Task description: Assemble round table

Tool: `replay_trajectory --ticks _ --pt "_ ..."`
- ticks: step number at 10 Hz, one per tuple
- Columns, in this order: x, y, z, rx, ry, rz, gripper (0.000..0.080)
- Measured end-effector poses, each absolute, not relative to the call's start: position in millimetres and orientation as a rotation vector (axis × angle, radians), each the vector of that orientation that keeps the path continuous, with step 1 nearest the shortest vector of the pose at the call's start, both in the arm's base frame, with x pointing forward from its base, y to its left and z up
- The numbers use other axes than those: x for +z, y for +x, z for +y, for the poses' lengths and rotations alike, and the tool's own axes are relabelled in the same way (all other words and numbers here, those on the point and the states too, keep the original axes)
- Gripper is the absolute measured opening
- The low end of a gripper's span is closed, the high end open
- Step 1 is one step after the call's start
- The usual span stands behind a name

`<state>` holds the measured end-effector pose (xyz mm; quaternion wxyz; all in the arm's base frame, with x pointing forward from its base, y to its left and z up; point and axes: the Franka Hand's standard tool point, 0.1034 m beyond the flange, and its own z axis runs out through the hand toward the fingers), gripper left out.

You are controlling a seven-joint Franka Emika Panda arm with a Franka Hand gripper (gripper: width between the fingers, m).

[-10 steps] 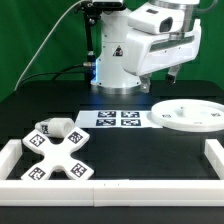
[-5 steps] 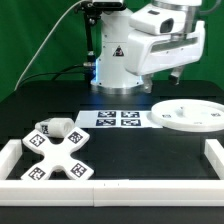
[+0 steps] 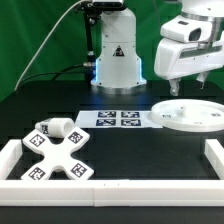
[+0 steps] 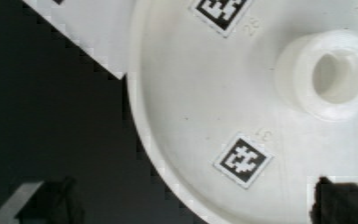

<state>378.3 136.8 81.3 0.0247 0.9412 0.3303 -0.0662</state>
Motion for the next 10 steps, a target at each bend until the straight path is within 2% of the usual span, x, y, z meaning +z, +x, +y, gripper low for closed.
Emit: replay_trajectory --ticks 2,7,10 --pt "78.4 376 137 -0.205 2.926 0.995 0.0649" --pt "25.2 333 165 -0.209 3.005 0.863 0.0649" --pt "10.7 322 177 -0.250 3.019 0.823 0.0649"
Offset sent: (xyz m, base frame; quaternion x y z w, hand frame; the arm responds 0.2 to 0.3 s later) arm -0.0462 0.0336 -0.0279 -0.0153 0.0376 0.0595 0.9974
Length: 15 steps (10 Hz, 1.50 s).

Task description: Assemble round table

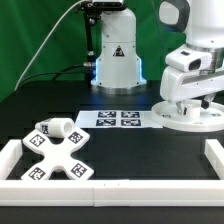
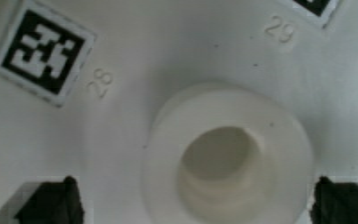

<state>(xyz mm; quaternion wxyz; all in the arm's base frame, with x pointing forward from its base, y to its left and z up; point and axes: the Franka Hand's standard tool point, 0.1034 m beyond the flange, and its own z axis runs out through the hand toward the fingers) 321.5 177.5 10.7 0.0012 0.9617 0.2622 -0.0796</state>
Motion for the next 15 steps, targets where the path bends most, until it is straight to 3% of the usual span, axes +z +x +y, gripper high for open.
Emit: replay_trajectory --ticks 4,5,6,10,12,15 --pt "11.0 323 170 -0.254 3.009 0.863 0.0649" --pt "10.9 323 170 -0.254 3.009 0.864 0.0563" --pt "10.9 323 170 -0.255 3.009 0.864 0.0426" --pt "11.9 324 170 -0.255 3.002 0.884 0.0394" --pt "28.2 345 158 -0.281 2.964 1.007 0.0394" --pt "52.9 403 133 -0.297 2.921 1.161 0.0394"
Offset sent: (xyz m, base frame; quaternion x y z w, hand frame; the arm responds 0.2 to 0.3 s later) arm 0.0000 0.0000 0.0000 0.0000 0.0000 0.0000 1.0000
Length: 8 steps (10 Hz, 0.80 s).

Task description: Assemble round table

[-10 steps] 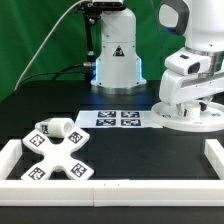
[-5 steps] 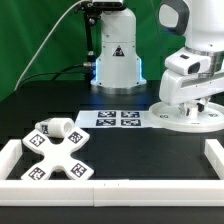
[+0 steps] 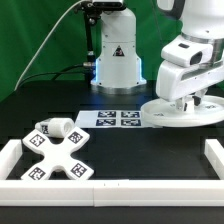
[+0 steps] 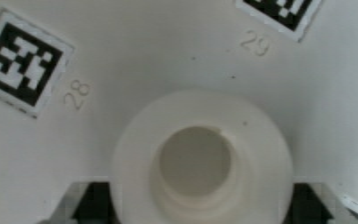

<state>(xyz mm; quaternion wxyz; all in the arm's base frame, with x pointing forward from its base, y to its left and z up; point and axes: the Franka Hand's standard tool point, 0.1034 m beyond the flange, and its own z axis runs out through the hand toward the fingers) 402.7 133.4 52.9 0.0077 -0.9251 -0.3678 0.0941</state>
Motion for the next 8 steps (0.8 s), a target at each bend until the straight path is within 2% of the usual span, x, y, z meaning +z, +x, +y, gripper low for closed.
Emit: replay_trajectory --ticks 2,8 --pt "69.7 420.8 134.3 0.250 -2.879 -1.243 0.0381" --pt "63.6 419.7 133.3 0.238 -2.878 -1.221 0.0342"
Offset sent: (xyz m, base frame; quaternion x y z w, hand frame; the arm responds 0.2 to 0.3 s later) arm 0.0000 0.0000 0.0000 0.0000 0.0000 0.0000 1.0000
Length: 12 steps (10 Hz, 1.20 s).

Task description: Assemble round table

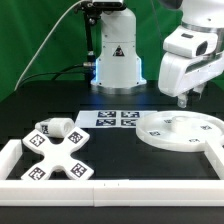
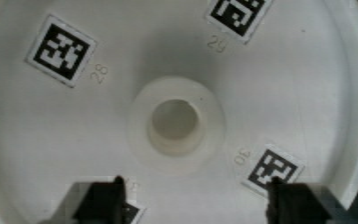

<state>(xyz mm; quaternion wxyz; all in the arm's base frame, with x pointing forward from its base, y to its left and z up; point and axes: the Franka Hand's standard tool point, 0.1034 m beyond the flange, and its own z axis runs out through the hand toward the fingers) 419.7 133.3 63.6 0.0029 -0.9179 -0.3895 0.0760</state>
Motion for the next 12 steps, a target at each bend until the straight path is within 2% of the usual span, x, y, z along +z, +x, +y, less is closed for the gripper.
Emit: replay_trajectory --ticks 1,2,5,7,9,10,11,12 --pt "52.9 422 129 0.203 -2.884 -1.171 0.0495" --pt "43.8 421 126 0.190 -2.885 -1.160 0.0600" --pt "19.2 415 128 0.158 -2.878 -1.156 0.0647" --pt "10.4 415 121 0.156 -2.876 -1.152 0.0649" --pt "9.3 415 119 0.170 -2.877 -1.145 0.0649" --pt "8.9 414 119 0.171 -2.876 -1.145 0.0535" --pt "9.1 414 119 0.170 -2.876 -1.145 0.0535" --pt "9.4 415 119 0.169 -2.877 -1.146 0.0408"
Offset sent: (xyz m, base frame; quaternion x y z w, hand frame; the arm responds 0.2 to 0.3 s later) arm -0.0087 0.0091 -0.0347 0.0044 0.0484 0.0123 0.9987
